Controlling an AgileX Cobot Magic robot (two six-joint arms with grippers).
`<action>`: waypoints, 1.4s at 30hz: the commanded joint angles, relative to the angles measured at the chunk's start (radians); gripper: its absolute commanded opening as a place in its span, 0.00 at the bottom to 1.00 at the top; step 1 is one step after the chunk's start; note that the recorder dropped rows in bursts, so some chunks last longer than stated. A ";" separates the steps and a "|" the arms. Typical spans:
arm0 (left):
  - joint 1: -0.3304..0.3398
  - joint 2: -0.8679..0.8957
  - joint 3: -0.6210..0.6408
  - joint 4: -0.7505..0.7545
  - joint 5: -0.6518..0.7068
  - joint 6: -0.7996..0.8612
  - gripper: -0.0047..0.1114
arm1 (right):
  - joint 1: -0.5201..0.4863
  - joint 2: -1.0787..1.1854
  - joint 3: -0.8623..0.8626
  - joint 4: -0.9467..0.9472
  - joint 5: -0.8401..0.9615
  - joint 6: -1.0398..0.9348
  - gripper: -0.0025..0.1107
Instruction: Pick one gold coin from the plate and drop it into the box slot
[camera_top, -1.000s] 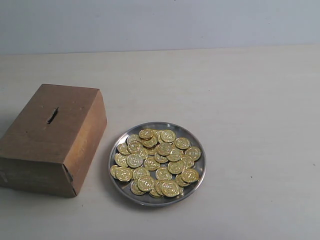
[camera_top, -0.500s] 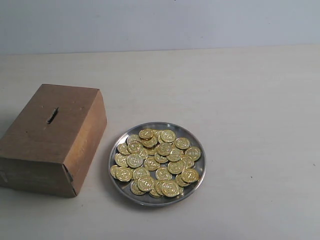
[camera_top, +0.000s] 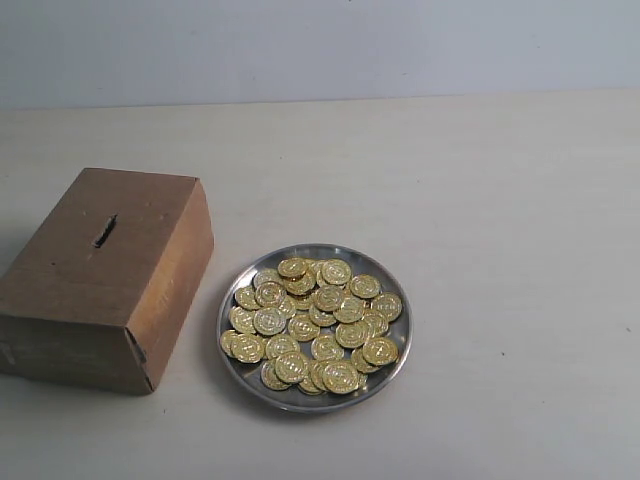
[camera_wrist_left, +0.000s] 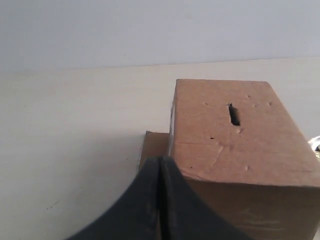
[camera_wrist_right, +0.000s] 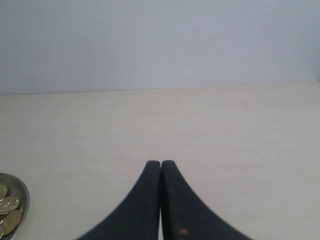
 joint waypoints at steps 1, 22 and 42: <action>0.005 -0.005 -0.001 0.102 0.030 -0.163 0.04 | -0.006 -0.006 0.005 0.002 -0.004 -0.001 0.02; 0.002 -0.005 -0.001 0.108 0.030 -0.146 0.04 | -0.006 -0.006 0.005 0.002 -0.004 -0.001 0.02; 0.002 -0.005 -0.001 0.108 0.028 -0.146 0.04 | -0.006 -0.006 0.005 0.002 -0.004 -0.001 0.02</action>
